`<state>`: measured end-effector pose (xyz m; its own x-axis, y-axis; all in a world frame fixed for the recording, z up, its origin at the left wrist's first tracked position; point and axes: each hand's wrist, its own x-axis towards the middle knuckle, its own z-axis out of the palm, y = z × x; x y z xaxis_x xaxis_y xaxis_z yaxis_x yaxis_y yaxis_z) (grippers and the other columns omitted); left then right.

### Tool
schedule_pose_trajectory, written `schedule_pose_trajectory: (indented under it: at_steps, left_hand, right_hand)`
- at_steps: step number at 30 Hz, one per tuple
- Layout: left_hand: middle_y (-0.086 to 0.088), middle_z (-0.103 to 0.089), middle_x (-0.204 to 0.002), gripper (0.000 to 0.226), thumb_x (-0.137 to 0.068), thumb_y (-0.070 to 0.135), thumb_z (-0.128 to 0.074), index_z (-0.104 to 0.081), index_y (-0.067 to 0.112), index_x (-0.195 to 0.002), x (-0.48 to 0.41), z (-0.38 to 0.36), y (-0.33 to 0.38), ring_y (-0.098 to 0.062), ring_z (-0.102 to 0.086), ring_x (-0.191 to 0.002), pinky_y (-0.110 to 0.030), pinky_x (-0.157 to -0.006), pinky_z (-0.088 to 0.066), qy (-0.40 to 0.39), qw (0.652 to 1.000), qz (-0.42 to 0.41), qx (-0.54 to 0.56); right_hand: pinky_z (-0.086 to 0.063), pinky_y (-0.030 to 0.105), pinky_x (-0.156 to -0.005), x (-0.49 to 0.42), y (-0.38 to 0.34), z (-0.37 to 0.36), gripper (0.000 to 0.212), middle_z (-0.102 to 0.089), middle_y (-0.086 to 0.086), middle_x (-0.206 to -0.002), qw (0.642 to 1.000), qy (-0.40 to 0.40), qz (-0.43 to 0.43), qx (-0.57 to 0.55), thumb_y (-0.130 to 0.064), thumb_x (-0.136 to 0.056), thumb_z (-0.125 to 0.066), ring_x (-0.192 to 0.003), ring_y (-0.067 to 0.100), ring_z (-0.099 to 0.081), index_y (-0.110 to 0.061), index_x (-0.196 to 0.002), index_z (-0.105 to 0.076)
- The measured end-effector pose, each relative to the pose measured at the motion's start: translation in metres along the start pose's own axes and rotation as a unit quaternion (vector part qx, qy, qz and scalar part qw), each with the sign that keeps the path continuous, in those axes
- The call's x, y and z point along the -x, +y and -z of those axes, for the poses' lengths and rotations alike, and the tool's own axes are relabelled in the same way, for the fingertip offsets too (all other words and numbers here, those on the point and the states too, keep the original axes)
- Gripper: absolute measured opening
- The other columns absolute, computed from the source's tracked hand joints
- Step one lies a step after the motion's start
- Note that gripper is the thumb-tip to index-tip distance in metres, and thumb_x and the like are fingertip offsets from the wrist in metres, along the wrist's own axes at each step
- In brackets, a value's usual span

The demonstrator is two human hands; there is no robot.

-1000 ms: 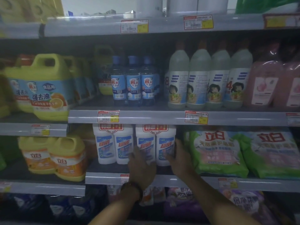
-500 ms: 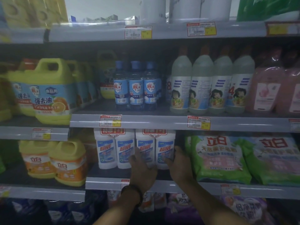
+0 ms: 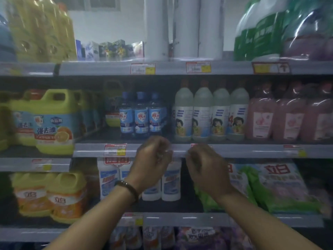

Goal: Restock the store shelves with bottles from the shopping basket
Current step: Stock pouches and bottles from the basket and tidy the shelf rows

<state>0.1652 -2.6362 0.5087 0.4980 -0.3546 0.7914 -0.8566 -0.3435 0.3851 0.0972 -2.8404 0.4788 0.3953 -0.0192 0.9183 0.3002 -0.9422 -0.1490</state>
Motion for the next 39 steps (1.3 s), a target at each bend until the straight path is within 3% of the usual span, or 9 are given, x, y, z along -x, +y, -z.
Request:
schedule_pose_trajectory:
  at_steps: [3, 7, 10, 16, 19, 23, 28, 35, 39]
  left_hand:
    - [0.011, -0.064, -0.096, 0.017, -0.095, 0.022, -0.075, -0.063, 0.024, -0.108, -0.056, 0.009, 0.013, 0.0, -0.064, -0.081, -0.02, -0.07, -0.054, 0.033, 0.999, -0.034, -0.012]
    - [0.018, -0.066, -0.097, 0.029, -0.094, 0.039, -0.076, -0.054, 0.038, -0.114, -0.098, -0.001, 0.009, 0.0, -0.066, -0.08, -0.02, -0.069, -0.052, 0.025, 0.999, 0.009, 0.027]
    - [0.019, -0.068, -0.102, 0.04, -0.092, 0.042, -0.078, -0.048, 0.047, -0.119, -0.096, -0.017, -0.001, 0.008, -0.066, -0.094, -0.017, -0.078, -0.054, 0.013, 0.996, 0.045, 0.077]
    - [0.016, -0.073, -0.117, 0.046, -0.094, 0.041, -0.077, -0.052, 0.047, -0.131, -0.099, -0.025, -0.023, 0.001, -0.07, -0.105, -0.035, -0.09, -0.06, -0.081, 0.987, 0.074, 0.121]
    - [0.013, -0.075, -0.116, 0.048, -0.093, 0.034, -0.079, -0.056, 0.042, -0.134, -0.101, -0.028, -0.024, -0.002, -0.071, -0.105, -0.035, -0.09, -0.059, -0.102, 0.98, 0.092, 0.142]
    - [0.02, -0.073, -0.119, 0.048, -0.083, 0.047, -0.079, -0.061, 0.042, -0.127, -0.106, -0.031, -0.025, 0.0, -0.068, -0.11, -0.033, -0.096, -0.056, -0.127, 0.978, 0.102, 0.129]
    - [0.019, -0.076, -0.115, 0.035, -0.088, 0.036, -0.083, -0.066, 0.039, -0.119, -0.105, -0.032, -0.021, 0.006, -0.07, -0.104, -0.021, -0.089, -0.053, -0.134, 0.977, 0.098, 0.135]
    - [0.013, -0.074, -0.115, 0.054, -0.075, 0.048, -0.085, -0.055, 0.039, -0.119, -0.103, -0.03, -0.022, -0.003, -0.071, -0.104, -0.036, -0.093, -0.06, -0.114, 0.976, 0.121, 0.138]
    - [0.012, -0.071, -0.112, 0.055, -0.079, 0.047, -0.089, -0.051, 0.036, -0.117, -0.101, -0.029, -0.016, 0.0, -0.07, -0.1, -0.022, -0.081, -0.057, -0.107, 0.979, 0.124, 0.118]
  right_hand:
    - [-0.056, 0.034, -0.064, -0.04, 0.01, 0.013, 0.021, -0.07, 0.001, -0.097, 0.999, 0.026, 0.024, 0.031, -0.034, -0.099, -0.061, -0.081, 0.02, -0.067, -0.015, -0.098, -0.07]
    - [-0.058, 0.043, -0.07, -0.061, 0.029, -0.001, 0.011, -0.067, 0.0, -0.093, 0.997, -0.049, 0.044, 0.032, -0.028, -0.099, -0.069, -0.081, 0.019, -0.065, -0.018, -0.095, -0.067]
    - [-0.056, 0.035, -0.075, -0.058, 0.038, -0.018, 0.01, -0.067, -0.004, -0.093, 0.999, -0.047, 0.016, -0.003, -0.029, -0.099, -0.07, -0.082, 0.009, -0.06, -0.019, -0.102, -0.069]
    - [-0.038, 0.013, -0.071, -0.05, 0.045, -0.035, 0.019, -0.065, -0.001, -0.091, 0.999, 0.034, 0.029, 0.006, -0.032, -0.097, -0.068, -0.075, 0.01, -0.058, -0.015, -0.104, -0.07]
    - [-0.037, 0.015, -0.071, -0.049, 0.048, -0.037, 0.014, -0.063, 0.001, -0.091, 0.997, 0.042, 0.056, 0.019, -0.022, -0.094, -0.077, -0.075, 0.013, -0.057, -0.013, -0.099, -0.067]
    - [-0.047, 0.02, -0.072, -0.05, 0.05, -0.041, 0.018, -0.065, 0.001, -0.095, 0.997, 0.047, 0.06, 0.017, -0.029, -0.099, -0.067, -0.08, 0.014, -0.06, -0.013, -0.103, -0.07]
    - [-0.035, -0.003, -0.08, -0.049, 0.047, -0.04, 0.027, -0.066, -0.003, -0.096, 0.998, 0.05, 0.023, -0.005, -0.034, -0.096, -0.067, -0.083, -0.009, -0.041, -0.014, -0.114, -0.072]
    - [-0.047, 0.016, -0.068, -0.048, 0.049, -0.045, 0.029, -0.061, -0.006, -0.088, 0.997, 0.07, 0.022, -0.008, -0.039, -0.096, -0.07, -0.076, 0.003, -0.052, -0.013, -0.109, -0.071]
    - [-0.036, 0.008, -0.067, -0.048, 0.047, -0.044, 0.022, -0.05, -0.012, -0.085, 0.996, 0.081, 0.02, -0.003, -0.035, -0.094, -0.071, -0.072, 0.001, -0.044, -0.016, -0.099, -0.064]
